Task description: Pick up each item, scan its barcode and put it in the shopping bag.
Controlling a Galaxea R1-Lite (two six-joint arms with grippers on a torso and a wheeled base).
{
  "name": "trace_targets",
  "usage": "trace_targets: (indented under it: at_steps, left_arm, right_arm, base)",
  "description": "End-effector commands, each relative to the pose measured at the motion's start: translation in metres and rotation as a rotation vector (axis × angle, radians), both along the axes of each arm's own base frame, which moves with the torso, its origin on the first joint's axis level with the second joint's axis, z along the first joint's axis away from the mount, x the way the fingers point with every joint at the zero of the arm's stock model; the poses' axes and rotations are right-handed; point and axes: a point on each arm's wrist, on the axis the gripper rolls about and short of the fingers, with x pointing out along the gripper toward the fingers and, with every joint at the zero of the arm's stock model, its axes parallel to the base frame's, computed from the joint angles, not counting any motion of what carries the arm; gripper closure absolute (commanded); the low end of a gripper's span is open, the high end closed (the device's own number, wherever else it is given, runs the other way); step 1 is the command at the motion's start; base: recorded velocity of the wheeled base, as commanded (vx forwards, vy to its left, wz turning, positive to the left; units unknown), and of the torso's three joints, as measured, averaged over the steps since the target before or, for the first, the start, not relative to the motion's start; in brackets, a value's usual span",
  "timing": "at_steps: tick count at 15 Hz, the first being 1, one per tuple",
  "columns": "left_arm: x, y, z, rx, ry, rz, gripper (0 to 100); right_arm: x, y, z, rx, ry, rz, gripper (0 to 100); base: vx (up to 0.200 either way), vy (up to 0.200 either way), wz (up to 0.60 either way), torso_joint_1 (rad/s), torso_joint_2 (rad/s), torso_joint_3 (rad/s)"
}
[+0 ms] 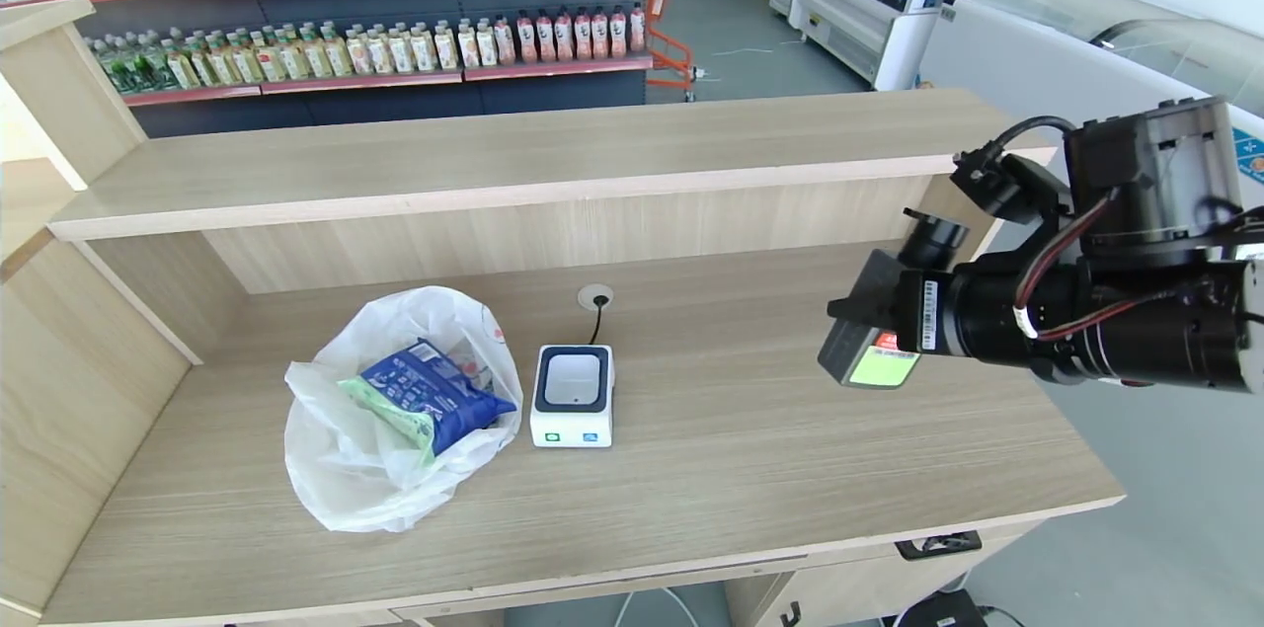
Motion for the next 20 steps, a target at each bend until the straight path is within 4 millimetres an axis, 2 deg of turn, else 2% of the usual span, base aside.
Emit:
trace_targets:
  at_steps: [1,4,9,12,16,18,20]
  left_arm:
    - [0.0,0.0,0.0,0.0,-0.002,0.0,0]
    - [0.0,0.0,0.0,0.0,0.0,0.0,0]
    - [0.0,0.0,0.0,0.0,0.0,0.0,0]
    - [0.0,0.0,0.0,0.0,0.0,0.0,0]
    - [0.0,0.0,0.0,0.0,0.0,0.0,0]
    - [0.0,0.0,0.0,0.0,0.0,0.0,0]
    - [0.0,0.0,0.0,0.0,0.0,0.0,0]
  right_arm:
    - [0.001,0.001,-0.003,-0.025,0.001,0.012,100]
    - [0.0,0.0,-0.004,-0.074,0.01,0.035,100]
    - [0.003,0.003,-0.001,-0.081,-0.019,0.049,100]
    - [0.014,0.008,-0.01,-0.085,0.001,0.044,100]
    - [0.03,0.007,-0.022,-0.056,0.059,-0.013,100]
    - [0.045,0.009,-0.019,0.053,0.089,-0.087,100]
    - [0.05,0.013,-0.017,0.133,0.116,-0.129,100]
  base:
    - [0.0,0.0,0.0,0.0,0.0,0.0]
    - [0.0,0.0,0.4,-0.013,0.02,0.018]
    - [0.0,0.0,0.6,-0.121,0.34,0.204]
    - [0.0,0.0,0.0,-0.124,0.32,0.186]
    - [0.0,0.0,0.0,-0.008,0.04,0.022]
    - [0.0,0.0,0.0,0.0,0.0,0.0]
    - [0.0,0.0,0.0,0.0,0.0,0.0]
